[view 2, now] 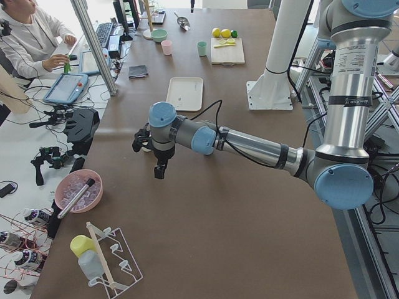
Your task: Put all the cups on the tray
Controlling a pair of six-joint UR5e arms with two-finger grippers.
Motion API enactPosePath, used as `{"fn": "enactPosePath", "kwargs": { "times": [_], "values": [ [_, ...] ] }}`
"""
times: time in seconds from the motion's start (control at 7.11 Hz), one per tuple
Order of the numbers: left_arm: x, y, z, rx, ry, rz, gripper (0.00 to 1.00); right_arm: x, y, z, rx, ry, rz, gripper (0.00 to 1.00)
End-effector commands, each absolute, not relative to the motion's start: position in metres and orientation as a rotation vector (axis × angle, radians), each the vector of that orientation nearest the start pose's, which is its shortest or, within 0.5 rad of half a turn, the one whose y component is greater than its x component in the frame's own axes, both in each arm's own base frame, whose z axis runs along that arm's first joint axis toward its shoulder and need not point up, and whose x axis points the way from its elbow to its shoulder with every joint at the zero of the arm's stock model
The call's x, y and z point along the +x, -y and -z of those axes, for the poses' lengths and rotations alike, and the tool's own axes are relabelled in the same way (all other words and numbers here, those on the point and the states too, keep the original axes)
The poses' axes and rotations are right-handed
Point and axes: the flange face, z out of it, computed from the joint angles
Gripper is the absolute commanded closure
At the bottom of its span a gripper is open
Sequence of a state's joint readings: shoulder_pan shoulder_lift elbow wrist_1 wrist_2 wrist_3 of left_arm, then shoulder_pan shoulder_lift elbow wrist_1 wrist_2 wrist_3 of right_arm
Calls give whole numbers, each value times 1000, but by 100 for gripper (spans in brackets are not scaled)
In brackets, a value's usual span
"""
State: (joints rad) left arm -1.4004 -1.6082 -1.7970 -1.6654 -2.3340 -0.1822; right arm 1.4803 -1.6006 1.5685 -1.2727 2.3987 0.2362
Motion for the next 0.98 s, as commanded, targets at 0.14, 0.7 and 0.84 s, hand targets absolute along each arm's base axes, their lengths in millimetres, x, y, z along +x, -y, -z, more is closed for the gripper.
{"fn": "enactPosePath", "kwargs": {
  "times": [0.14,0.7,0.84],
  "values": [
    [24,517,-521,194,-807,-121,2,17,498,-644,138,830,-22,0],
    [27,510,-514,209,-846,-142,2,16,500,-654,131,836,-28,0],
    [26,498,-509,238,-855,-155,2,14,505,-648,138,839,-27,0]
  ]
}}
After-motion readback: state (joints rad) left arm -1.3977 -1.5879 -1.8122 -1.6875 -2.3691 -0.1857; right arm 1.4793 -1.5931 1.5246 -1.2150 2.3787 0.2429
